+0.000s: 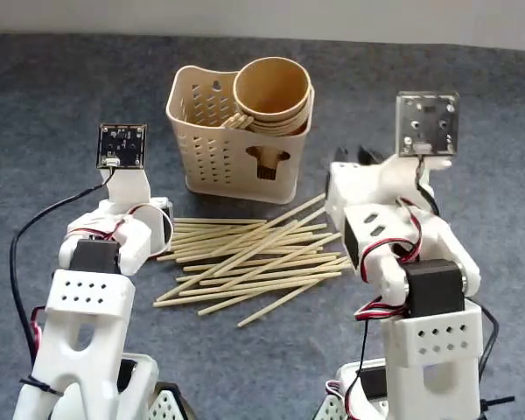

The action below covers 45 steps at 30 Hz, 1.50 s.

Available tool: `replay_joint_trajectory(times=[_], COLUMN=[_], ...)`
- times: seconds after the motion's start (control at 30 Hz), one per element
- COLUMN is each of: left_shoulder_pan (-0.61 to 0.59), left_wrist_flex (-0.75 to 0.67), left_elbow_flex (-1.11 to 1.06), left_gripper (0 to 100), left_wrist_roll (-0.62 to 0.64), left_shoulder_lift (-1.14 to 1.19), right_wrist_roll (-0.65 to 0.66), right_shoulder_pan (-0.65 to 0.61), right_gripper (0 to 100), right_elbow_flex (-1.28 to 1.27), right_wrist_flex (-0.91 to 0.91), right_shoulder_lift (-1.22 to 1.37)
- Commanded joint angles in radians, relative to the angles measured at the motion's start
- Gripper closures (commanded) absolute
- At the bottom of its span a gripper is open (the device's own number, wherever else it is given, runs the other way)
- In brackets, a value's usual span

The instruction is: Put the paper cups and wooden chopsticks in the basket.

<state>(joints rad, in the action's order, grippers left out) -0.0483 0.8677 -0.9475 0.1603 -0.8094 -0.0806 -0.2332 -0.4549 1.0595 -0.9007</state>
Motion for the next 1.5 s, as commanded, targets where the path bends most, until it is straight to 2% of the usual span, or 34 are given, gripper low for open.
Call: replay_joint_trajectory(times=[0.0,0.33,0.5,0.8,1.2,1.47], left_shoulder_pan=[-0.008,-0.010,-0.030,-0.033,-0.033,-0.033], left_wrist_flex=[-0.066,-0.075,-0.075,-0.075,-0.075,-0.075], left_elbow_flex=[-0.008,-0.013,-0.013,-0.013,-0.013,-0.013], left_gripper=[92,92,92,92,92,92], left_wrist_roll=[0.002,0.002,0.002,0.002,0.002,0.002], left_shoulder_lift=[-0.027,-0.027,-0.027,-0.027,-0.027,-0.027], right_wrist_roll=[-0.087,-0.307,-0.381,-0.480,-0.546,-0.549], right_shoulder_pan=[0.048,0.050,0.050,0.070,0.145,0.148], right_gripper=[89.0,89.0,89.0,89.0,89.0,89.0], right_elbow_flex=[-0.027,-0.028,-0.027,-0.012,0.243,0.395], right_wrist_flex=[0.113,0.260,0.251,0.111,0.114,0.119], right_shoulder_lift=[0.021,0.406,0.570,0.739,1.038,1.214])
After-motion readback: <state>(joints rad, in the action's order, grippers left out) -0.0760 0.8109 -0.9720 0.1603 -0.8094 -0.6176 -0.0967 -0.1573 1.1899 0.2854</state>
